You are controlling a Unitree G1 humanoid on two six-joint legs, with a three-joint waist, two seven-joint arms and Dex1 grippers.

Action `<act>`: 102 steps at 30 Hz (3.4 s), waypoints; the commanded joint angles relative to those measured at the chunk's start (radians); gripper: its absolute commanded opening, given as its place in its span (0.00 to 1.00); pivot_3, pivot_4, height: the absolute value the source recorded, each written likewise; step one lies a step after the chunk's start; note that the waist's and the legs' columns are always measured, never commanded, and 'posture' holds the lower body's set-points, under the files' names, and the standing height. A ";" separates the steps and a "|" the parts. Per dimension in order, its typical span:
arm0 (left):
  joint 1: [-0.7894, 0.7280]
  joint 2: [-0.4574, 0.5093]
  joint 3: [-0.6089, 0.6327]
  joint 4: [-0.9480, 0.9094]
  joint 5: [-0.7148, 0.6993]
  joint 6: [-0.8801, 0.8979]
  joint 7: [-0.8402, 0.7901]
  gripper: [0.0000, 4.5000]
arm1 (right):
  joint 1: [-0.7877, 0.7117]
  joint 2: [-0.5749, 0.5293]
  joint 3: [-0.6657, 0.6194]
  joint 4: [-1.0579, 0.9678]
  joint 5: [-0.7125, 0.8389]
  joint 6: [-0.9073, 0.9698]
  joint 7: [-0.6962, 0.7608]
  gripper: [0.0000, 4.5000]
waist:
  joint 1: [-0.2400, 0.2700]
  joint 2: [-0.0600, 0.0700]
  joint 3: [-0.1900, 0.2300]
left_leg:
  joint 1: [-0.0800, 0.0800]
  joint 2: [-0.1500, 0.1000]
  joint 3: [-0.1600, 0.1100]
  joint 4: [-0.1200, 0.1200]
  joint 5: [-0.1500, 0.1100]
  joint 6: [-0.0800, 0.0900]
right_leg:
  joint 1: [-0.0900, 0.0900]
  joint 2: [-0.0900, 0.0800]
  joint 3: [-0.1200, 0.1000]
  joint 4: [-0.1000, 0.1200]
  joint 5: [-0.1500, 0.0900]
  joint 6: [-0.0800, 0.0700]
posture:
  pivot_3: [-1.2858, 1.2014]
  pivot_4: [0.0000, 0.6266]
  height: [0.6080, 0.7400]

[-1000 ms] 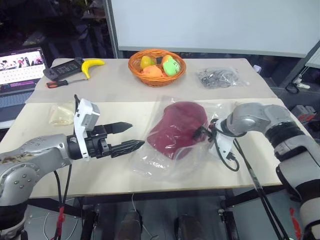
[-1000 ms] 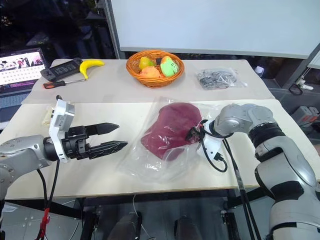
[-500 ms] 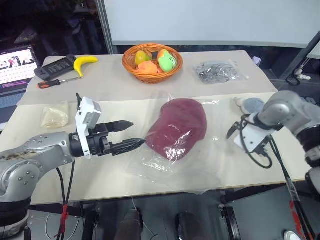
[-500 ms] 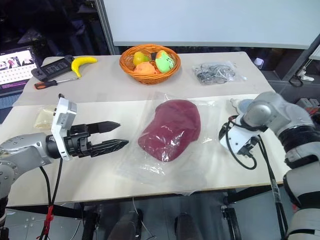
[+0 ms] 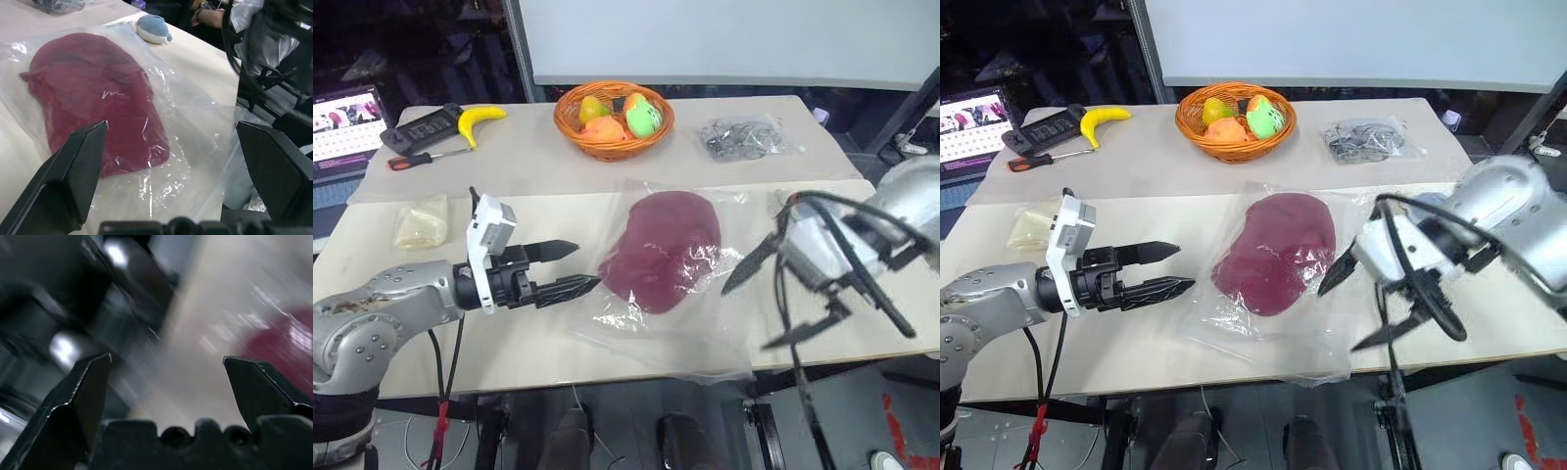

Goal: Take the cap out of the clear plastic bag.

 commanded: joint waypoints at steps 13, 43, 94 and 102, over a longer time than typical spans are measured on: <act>-0.036 -0.011 -0.012 0.000 -0.001 0.004 -0.030 1.00 | 0.232 0.146 -0.143 -0.282 -0.294 0.387 -0.553 0.97 | 0.010 -0.001 -0.001 | -0.007 -0.001 -0.001 0.003 -0.001 0.002 | -0.003 0.001 -0.001 -0.001 0.001 0.001 | 0.52 0.24 1.00; -0.136 -0.038 -0.077 0.080 0.072 0.011 -0.118 1.00 | 0.369 0.360 -0.057 -0.415 -0.788 0.638 -0.824 0.57 | 0.004 -0.003 -0.002 | -0.006 0.000 -0.001 0.005 -0.001 0.002 | -0.002 0.003 0.000 0.001 0.001 0.002 | 0.52 0.24 1.00; -0.145 -0.594 -0.113 0.185 -0.014 0.150 0.519 1.00 | -0.046 0.932 -0.174 0.284 -0.975 0.351 -0.975 0.00 | 0.005 -0.004 -0.003 | -0.006 -0.001 -0.002 0.008 -0.001 0.002 | -0.004 0.002 -0.001 0.009 0.002 0.001 | 0.52 0.24 1.00; -0.113 -0.754 0.074 0.302 -0.177 0.143 0.897 1.00 | -0.062 0.921 -0.205 0.294 -0.992 0.346 -0.986 0.00 | -0.002 -0.005 -0.003 | -0.006 -0.001 -0.003 0.009 -0.001 0.002 | -0.004 0.002 0.000 0.011 0.002 0.001 | 0.52 0.24 1.00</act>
